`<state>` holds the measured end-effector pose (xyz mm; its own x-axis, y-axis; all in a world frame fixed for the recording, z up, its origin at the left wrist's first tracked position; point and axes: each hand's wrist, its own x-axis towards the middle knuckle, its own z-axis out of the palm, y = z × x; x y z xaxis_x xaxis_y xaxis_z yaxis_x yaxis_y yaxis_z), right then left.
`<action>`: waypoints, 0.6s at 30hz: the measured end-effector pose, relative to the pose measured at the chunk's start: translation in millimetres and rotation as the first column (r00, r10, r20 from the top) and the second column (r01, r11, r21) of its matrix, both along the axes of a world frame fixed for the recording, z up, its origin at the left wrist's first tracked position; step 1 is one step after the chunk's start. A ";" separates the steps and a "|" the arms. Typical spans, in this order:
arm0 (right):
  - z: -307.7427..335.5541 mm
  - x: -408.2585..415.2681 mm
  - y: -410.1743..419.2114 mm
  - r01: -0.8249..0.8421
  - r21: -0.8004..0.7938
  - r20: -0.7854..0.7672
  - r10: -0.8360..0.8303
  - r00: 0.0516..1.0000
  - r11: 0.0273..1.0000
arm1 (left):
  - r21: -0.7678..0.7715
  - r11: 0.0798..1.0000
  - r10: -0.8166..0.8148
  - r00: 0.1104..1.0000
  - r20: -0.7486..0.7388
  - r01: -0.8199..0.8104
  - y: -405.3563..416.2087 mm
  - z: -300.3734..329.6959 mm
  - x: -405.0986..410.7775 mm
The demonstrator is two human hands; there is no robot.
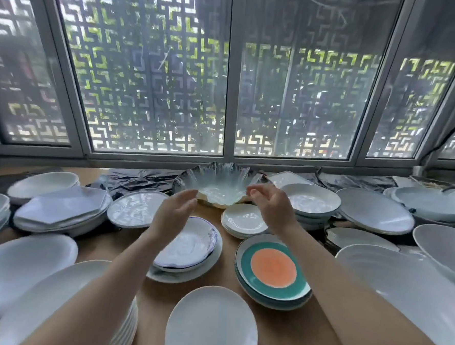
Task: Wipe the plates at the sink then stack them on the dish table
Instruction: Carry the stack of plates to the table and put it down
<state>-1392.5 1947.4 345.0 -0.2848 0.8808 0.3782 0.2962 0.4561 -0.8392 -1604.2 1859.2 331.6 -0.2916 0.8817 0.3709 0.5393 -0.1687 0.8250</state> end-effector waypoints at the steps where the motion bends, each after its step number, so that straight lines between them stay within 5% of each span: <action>1: -13.3 2.9 -1.7 0.005 -0.028 0.020 -0.004 1.000 1.000 | -0.034 0.999 0.005 1.000 0.006 -0.005 -3.7 -12.3 -1.1; 8: -129.2 20.5 -32.3 0.001 -0.318 0.164 0.054 0.985 0.948 | -0.306 0.952 0.076 0.965 0.249 0.004 -41.8 -115.6 -0.6; 13: -197.3 32.6 -69.4 -0.076 -0.550 0.294 0.278 0.915 0.832 | -0.514 0.849 0.022 0.965 0.262 0.120 -70.8 -180.6 -6.5; 18: -219.3 33.4 -85.7 0.030 -0.512 0.395 0.205 0.896 0.859 | -0.590 0.778 0.022 0.930 0.368 0.215 -84.5 -225.9 -6.9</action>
